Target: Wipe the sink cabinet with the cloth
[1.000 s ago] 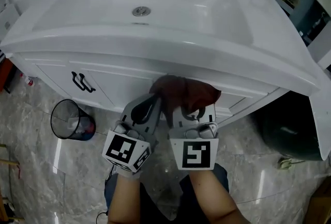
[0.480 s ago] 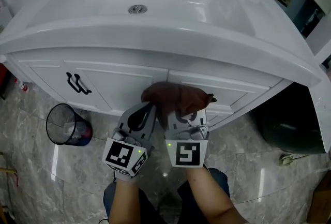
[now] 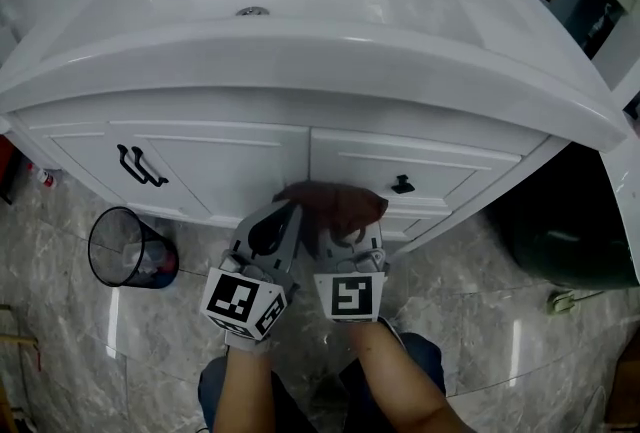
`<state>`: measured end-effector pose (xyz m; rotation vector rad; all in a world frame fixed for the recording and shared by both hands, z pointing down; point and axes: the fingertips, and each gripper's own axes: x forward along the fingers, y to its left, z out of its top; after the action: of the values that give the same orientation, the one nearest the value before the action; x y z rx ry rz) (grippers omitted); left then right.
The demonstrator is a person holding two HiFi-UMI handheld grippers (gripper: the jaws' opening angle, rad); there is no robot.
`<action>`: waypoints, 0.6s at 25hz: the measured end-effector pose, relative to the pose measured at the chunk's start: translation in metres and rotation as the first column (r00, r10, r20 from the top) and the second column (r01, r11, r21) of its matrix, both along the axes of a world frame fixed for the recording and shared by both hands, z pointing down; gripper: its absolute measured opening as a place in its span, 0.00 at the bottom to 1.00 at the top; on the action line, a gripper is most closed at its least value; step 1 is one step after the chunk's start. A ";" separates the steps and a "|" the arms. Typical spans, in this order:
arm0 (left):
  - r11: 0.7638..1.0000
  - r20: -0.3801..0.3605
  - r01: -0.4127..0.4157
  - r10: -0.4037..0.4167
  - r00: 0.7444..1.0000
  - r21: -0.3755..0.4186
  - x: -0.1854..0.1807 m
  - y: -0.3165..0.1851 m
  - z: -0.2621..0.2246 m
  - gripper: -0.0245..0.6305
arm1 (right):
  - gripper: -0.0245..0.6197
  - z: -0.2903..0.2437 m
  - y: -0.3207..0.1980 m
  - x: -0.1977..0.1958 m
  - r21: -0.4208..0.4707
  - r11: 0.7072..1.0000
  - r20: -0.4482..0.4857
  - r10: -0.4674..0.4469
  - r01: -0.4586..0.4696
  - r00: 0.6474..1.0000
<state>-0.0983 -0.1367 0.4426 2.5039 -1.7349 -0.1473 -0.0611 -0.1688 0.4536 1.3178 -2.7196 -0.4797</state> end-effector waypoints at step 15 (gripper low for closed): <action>0.997 0.033 -0.063 0.064 0.997 -0.040 0.019 -0.019 0.030 0.05 | 0.13 0.034 -0.006 0.016 -0.102 0.994 -0.014 -0.039 0.037 0.999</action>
<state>-0.0790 -0.1561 0.4728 2.5453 -1.6513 -0.0655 -0.0449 -0.1746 0.4872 1.2339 -2.7205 -0.3480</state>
